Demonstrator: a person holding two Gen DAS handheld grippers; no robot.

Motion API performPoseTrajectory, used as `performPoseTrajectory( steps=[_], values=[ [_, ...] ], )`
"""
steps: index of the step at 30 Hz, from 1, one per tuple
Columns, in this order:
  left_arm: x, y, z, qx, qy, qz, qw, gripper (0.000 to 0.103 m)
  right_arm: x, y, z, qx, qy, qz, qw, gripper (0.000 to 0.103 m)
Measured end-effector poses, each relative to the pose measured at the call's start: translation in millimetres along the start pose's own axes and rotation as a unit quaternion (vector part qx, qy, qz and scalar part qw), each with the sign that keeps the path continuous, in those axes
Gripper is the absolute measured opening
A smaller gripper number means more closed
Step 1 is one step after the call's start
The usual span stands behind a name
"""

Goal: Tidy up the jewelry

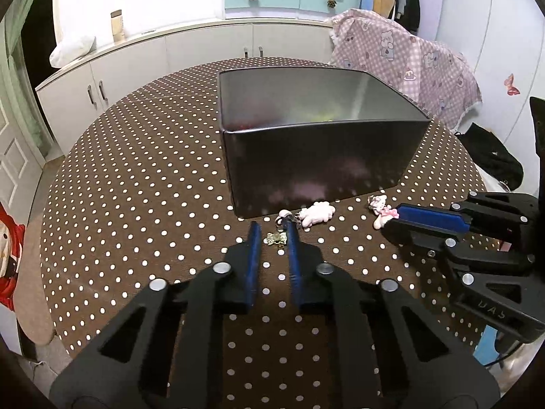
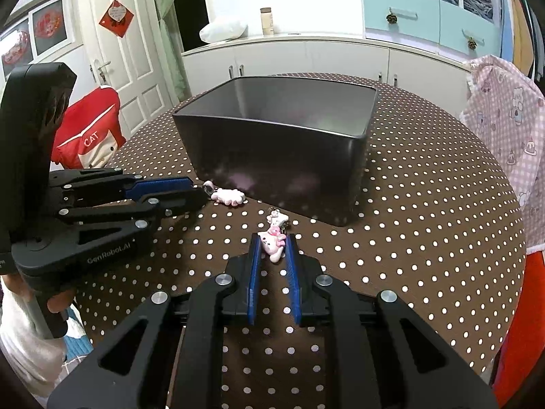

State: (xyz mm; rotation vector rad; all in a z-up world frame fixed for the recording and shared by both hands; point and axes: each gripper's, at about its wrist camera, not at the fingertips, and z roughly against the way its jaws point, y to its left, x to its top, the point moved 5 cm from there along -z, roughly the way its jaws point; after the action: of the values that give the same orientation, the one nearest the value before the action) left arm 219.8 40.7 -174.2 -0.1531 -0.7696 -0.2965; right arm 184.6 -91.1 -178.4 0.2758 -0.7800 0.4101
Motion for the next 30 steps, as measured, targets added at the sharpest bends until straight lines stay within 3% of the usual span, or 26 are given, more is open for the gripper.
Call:
performPoseTrajectory(
  steps=[16, 30],
  values=[
    [-7.1, 4.1, 11.3, 0.003, -0.013, 0.012, 0.9998, 0.012, 8.2, 3.1, 13.9, 0.001, -0.017, 0.006, 1.0, 0.013],
    [15.4, -5.2, 30.4, 0.0, -0.046, 0.001, 0.9989, 0.012, 27.8, -1.2, 34.2, -0.008, -0.052, 0.022, 0.998, 0.013]
  ],
)
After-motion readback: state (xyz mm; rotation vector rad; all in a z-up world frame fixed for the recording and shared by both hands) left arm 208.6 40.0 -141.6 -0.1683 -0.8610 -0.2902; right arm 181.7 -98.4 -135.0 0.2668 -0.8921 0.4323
